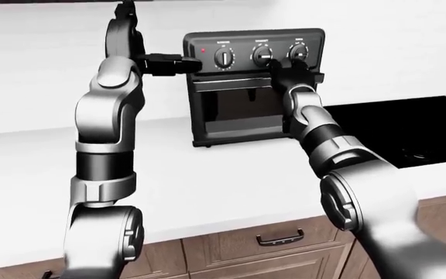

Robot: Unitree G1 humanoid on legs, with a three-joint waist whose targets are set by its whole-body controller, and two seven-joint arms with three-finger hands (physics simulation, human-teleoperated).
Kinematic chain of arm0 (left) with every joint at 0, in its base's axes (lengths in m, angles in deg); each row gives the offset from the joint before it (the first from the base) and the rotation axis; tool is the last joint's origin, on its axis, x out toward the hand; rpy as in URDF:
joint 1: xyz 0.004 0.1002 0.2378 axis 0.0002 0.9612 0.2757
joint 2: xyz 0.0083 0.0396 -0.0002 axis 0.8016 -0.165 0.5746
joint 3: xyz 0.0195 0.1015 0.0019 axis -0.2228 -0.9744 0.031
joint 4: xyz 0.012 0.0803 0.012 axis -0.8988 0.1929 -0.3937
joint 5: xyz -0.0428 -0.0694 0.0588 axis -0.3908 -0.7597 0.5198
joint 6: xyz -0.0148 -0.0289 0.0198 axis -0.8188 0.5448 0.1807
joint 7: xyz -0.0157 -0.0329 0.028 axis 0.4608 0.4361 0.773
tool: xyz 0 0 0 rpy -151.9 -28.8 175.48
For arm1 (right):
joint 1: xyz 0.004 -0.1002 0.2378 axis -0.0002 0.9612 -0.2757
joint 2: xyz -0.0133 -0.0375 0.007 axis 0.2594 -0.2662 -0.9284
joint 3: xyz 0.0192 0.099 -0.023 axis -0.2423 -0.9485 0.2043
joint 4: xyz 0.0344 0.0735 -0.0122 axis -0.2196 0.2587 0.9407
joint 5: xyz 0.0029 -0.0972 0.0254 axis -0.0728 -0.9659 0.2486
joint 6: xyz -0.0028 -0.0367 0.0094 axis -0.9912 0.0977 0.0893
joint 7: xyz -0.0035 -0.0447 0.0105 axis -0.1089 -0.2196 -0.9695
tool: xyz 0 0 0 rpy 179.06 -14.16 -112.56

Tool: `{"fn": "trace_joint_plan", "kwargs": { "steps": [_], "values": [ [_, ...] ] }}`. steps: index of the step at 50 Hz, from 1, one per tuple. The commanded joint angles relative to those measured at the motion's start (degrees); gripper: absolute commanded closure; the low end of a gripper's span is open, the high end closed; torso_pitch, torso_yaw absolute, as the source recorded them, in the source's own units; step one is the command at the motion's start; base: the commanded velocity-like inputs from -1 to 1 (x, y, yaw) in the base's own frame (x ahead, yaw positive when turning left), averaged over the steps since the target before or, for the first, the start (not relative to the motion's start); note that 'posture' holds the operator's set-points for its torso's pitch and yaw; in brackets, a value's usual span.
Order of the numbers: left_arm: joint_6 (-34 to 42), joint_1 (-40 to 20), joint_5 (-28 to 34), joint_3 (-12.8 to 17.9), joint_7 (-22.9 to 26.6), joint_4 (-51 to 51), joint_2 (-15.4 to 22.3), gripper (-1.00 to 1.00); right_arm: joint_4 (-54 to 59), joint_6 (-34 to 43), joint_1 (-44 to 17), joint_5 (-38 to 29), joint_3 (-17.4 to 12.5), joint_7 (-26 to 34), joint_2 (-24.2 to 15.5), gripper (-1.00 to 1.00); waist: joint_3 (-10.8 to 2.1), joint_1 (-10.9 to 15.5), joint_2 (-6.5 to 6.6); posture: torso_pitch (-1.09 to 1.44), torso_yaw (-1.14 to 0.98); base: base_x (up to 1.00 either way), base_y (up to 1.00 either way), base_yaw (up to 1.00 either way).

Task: Open the toaster oven door.

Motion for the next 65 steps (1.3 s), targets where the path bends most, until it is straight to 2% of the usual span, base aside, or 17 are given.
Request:
{"fn": "trace_joint_plan", "kwargs": {
  "steps": [1,23,24,25,26,28,29,36,46,65],
  "values": [
    [-1.8,-2.1,0.2,0.4,-0.1,-0.9,0.6,-1.0,-2.2,-1.2,-2.1,-0.2,0.1,-1.0,-0.1,-1.0,-0.59,0.2,-0.18,-0.54,0.0,0.0,0.0,0.0],
    [-1.8,-1.3,-0.8,0.7,-0.5,-1.8,1.0,-1.0,-2.2,-0.8,0.6,2.1,-0.3,-2.9,0.2,-1.0,-0.6,0.8,-0.46,-0.54,0.0,0.0,0.0,0.0],
    [-1.8,-1.3,-0.8,0.7,-0.6,-1.8,0.9,-1.0,-2.2,-0.7,0.6,2.2,-0.3,-2.9,0.1,-0.44,-0.6,0.8,-0.46,-0.54,0.0,0.0,0.0,0.0],
    [-1.9,-1.3,-0.8,0.7,-0.6,-1.8,0.9,-1.0,-2.2,-0.7,0.6,2.2,-0.2,-2.9,0.0,0.0,-0.62,0.8,-0.47,-0.54,0.0,0.0,0.0,0.0],
    [-1.9,-1.4,-0.8,0.7,-0.6,-1.6,0.9,-1.0,-2.2,-0.7,0.6,2.2,-0.2,-2.9,0.0,0.21,-0.63,0.9,-0.49,-0.54,0.0,0.0,0.0,0.0],
    [-1.6,-1.7,-0.9,0.6,-0.7,-1.8,0.8,-1.0,-2.2,-0.6,0.5,2.2,-0.1,-2.9,-0.2,0.93,-0.69,1.0,-0.52,-0.54,0.0,0.0,0.0,0.0],
    [-1.2,-1.8,-1.0,0.6,-0.7,-2.3,0.8,-1.0,-2.2,-0.6,0.5,2.3,-0.1,-2.9,-0.2,1.0,-0.74,1.1,-0.55,-0.54,0.0,0.0,0.0,0.0],
    [-1.1,-2.4,-1.4,0.9,-0.7,-2.1,1.3,-1.0,-2.2,-0.7,0.5,2.4,0.0,-3.1,-0.1,1.0,-1.02,0.5,-0.81,-0.54,0.0,0.0,0.0,0.0],
    [-0.8,-2.2,-2.1,1.1,-0.9,-2.6,1.7,-1.0,-2.5,-1.1,0.8,3.3,0.0,-4.0,-0.5,1.0,0.0,0.5,-0.63,-0.54,0.0,0.0,0.0,0.0],
    [1.2,-1.7,-2.4,0.9,-1.3,-5.5,1.5,-1.0,-5.7,0.1,5.0,8.1,3.0,-5.9,0.5,1.0,0.54,0.9,-0.71,-0.54,0.0,0.0,0.0,0.0]
  ]
}}
